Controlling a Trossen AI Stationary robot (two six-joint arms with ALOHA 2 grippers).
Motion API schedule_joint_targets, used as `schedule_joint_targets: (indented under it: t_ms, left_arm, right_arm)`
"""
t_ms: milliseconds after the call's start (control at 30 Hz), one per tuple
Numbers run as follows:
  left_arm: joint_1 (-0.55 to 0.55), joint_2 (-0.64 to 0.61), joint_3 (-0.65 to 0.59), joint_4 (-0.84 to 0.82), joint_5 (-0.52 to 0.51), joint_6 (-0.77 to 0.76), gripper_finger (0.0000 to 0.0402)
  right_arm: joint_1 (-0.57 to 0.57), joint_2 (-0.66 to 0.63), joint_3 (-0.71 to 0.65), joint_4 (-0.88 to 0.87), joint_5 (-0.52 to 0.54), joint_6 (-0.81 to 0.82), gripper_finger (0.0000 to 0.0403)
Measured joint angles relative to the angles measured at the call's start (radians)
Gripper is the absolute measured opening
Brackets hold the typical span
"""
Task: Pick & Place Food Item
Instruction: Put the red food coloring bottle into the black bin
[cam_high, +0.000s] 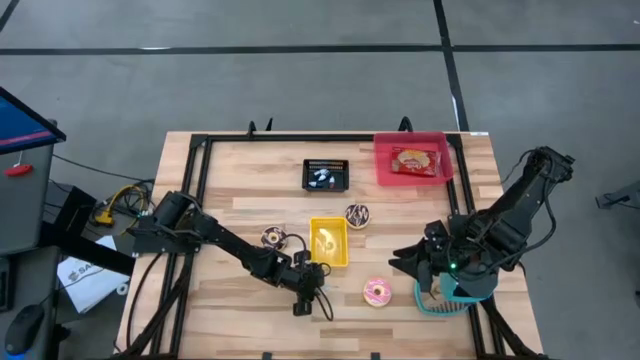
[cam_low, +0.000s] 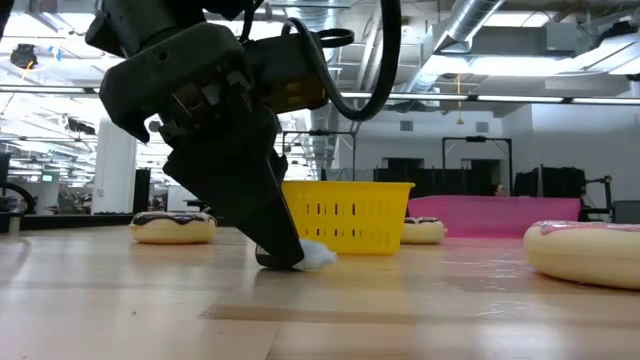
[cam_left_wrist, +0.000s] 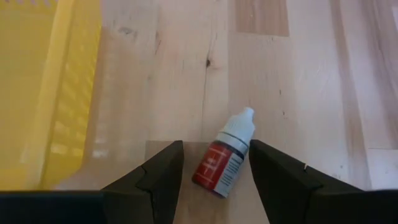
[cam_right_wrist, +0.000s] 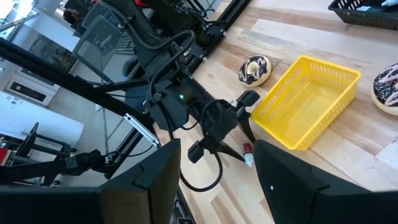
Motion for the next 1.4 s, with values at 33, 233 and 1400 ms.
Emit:
schedule_joint_targets:
  t_ms: [33, 233, 1400]
  left_arm:
    - [0.0, 0.0, 0.0, 0.0, 0.001, 0.0, 0.0182]
    - [0.0, 0.001, 0.0, -0.002, 0.007, -0.004, 0.0153]
    - [0.2, -0.471, -0.001, -0.272, -0.284, -0.062, 0.0072]
  right_arm:
    - [0.0, 0.0, 0.0, 0.0, 0.0, 0.0, 0.0196]
    - [0.0, 0.0, 0.0, -0.002, 0.0, 0.0, 0.0196]
    - [-0.076, 0.001, 0.0, -0.015, 0.059, 0.031, 0.0196]
